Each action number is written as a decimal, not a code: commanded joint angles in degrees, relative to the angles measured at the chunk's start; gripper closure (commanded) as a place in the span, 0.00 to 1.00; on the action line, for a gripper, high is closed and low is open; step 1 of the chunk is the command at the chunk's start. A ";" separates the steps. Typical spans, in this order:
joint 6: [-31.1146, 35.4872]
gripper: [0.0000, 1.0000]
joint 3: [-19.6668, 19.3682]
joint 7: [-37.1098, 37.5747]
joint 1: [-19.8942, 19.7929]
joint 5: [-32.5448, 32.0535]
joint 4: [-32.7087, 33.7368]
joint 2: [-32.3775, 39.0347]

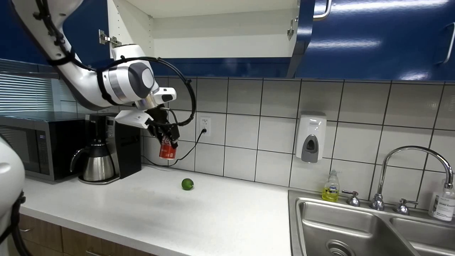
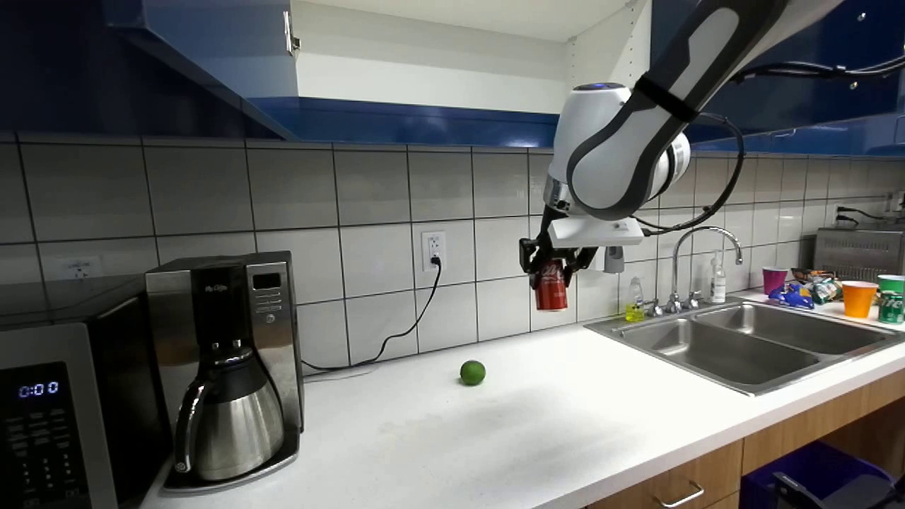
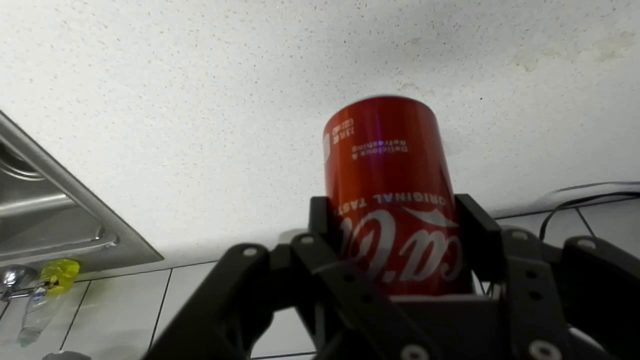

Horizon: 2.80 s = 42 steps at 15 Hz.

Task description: Remove the can from the top cupboard

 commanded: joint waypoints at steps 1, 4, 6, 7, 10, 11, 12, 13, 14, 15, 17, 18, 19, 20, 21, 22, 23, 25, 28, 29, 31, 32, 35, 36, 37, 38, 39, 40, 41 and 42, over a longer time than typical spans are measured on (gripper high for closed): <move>3.52 0.62 2.14 4.51 -2.80 -4.51 -0.31 2.06; 4.78 0.62 2.42 6.70 -3.58 -7.08 -0.41 3.60; 5.10 0.62 2.15 7.57 -3.61 -8.23 -0.33 4.14; 5.08 0.62 2.05 8.14 -3.65 -8.74 -0.26 4.24; 4.25 0.37 0.91 6.24 -2.17 -7.10 -0.60 4.70; 4.28 0.37 0.91 6.47 -2.22 -7.29 -0.60 4.70; 4.31 0.37 0.91 6.56 -2.26 -7.34 -0.60 4.70; 4.32 0.37 0.91 6.60 -2.29 -7.37 -0.60 4.70; 4.34 0.37 0.91 6.60 -2.30 -7.37 -0.60 4.70; 4.35 0.37 0.91 6.61 -2.30 -7.38 -0.60 4.70; 4.36 0.37 0.91 6.61 -2.32 -7.39 -0.60 4.70; 4.36 0.37 0.91 6.61 -2.32 -7.40 -0.60 4.70; 4.37 0.37 0.91 6.61 -2.33 -7.40 -0.60 4.70; 4.37 0.37 0.91 6.61 -2.34 -7.40 -0.60 4.70; 4.37 0.37 0.91 6.61 -2.35 -7.41 -0.60 4.70; 4.37 0.37 0.91 6.61 -2.35 -7.42 -0.60 4.70; 4.38 0.37 0.91 6.61 -2.35 -7.42 -0.60 4.70; 4.38 0.37 0.91 6.61 -2.36 -7.43 -0.60 4.70; 4.40 0.37 0.91 6.61 -2.36 -7.44 -0.60 4.70; 4.40 0.37 0.91 6.61 -2.36 -7.44 -0.60 4.70; 4.40 0.62 0.91 6.61 -2.36 -7.44 -0.60 4.70; 4.57 0.62 0.95 6.71 -2.51 -7.66 -0.46 5.03; 5.10 0.62 0.82 6.35 -2.74 -8.13 -0.05 6.38; 5.28 0.62 0.79 6.48 -2.98 -8.48 0.10 6.85; 5.51 0.62 0.63 6.37 -3.06 -8.50 0.27 7.40; 5.79 0.62 0.31 5.90 -2.98 -8.23 0.42 8.03; 5.92 0.62 0.20 6.04 -3.32 -8.80 0.67 8.57; 6.01 0.62 0.01 5.92 -3.39 -8.93 0.90 9.14; 6.11 0.62 -0.14 6.03 -3.64 -9.52 1.21 9.68; 6.00 0.62 -0.35 6.02 -3.69 -9.87 1.55 10.20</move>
